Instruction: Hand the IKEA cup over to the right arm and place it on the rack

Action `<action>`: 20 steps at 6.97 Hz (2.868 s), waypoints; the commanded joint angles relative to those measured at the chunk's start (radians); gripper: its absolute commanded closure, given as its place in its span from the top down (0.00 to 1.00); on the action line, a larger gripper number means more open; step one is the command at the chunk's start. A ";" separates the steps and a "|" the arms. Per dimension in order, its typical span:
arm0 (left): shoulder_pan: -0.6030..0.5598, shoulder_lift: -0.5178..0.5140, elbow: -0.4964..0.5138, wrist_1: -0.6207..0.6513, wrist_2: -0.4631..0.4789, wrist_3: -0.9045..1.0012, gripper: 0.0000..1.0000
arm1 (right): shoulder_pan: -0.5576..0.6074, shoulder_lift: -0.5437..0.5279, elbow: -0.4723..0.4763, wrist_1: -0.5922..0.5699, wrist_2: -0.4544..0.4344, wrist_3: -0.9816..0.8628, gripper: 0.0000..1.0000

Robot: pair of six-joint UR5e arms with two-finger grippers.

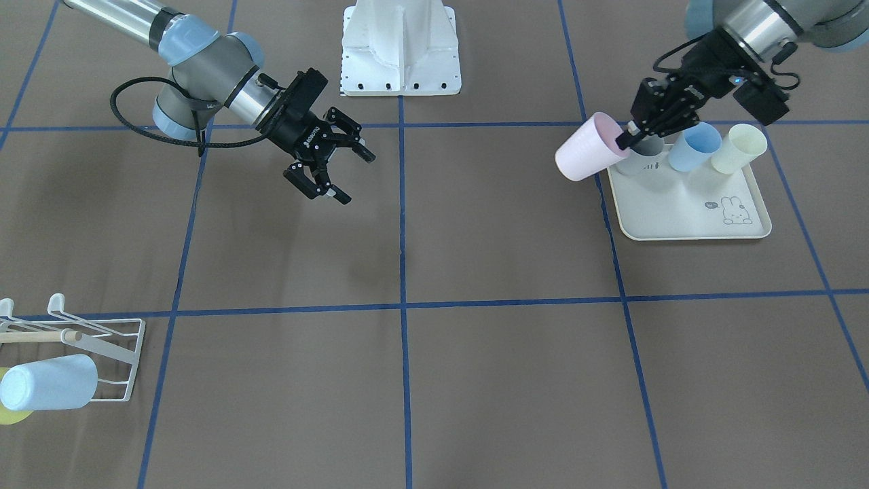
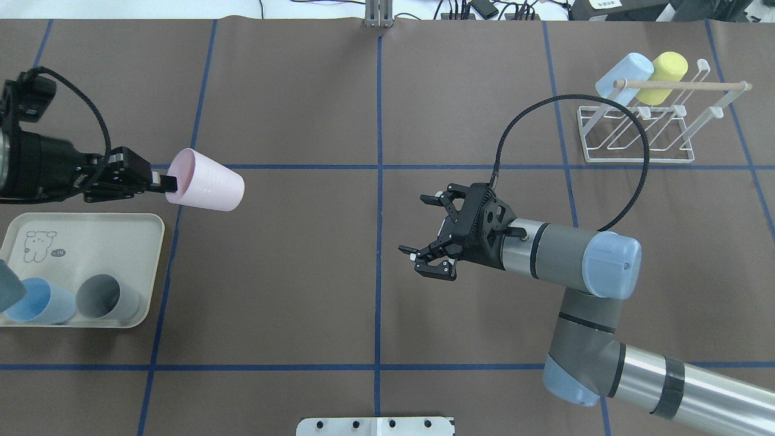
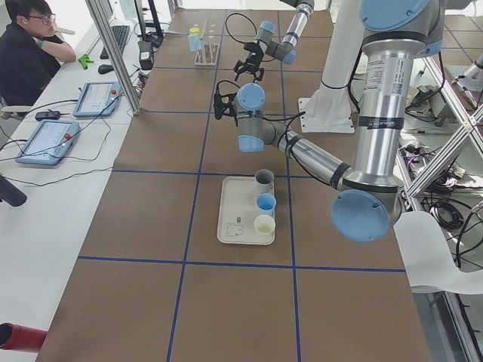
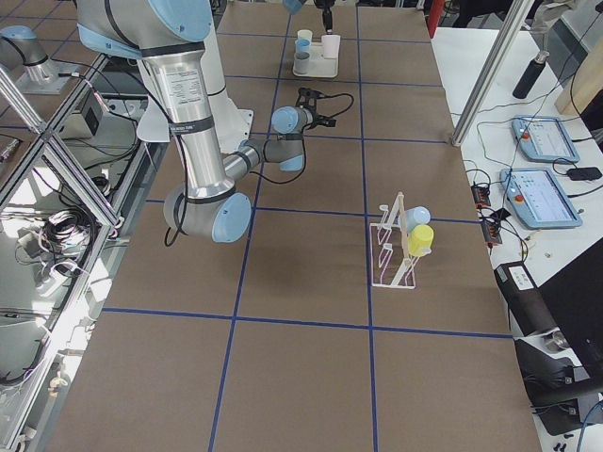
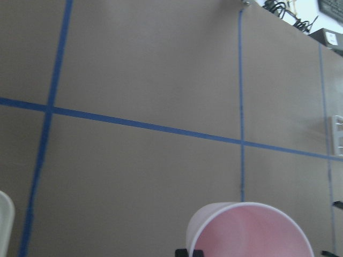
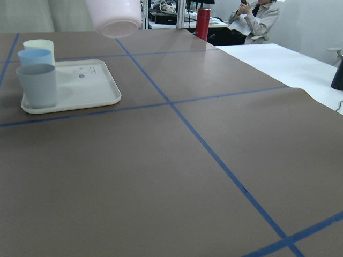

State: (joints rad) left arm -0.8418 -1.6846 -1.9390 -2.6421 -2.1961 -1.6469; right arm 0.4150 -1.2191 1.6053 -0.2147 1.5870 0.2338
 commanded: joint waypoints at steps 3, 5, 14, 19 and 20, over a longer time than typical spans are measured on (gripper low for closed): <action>0.234 -0.235 0.124 -0.097 0.177 -0.272 0.00 | -0.039 0.006 -0.036 0.128 -0.031 -0.004 0.99; 0.294 -0.270 0.160 -0.101 0.225 -0.271 0.00 | -0.051 0.006 -0.061 0.193 -0.050 -0.010 0.99; 0.336 -0.345 0.279 -0.104 0.225 -0.260 0.00 | -0.064 0.010 -0.057 0.196 -0.048 -0.010 0.98; 0.336 -0.343 0.282 -0.104 0.225 -0.257 0.00 | -0.068 0.013 -0.054 0.196 -0.048 -0.005 0.40; 0.336 -0.343 0.281 -0.104 0.223 -0.237 0.00 | -0.070 0.015 -0.053 0.196 -0.048 -0.004 0.36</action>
State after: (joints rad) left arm -0.5063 -2.0284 -1.6569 -2.7457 -1.9718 -1.8988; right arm 0.3464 -1.2055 1.5506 -0.0186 1.5386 0.2280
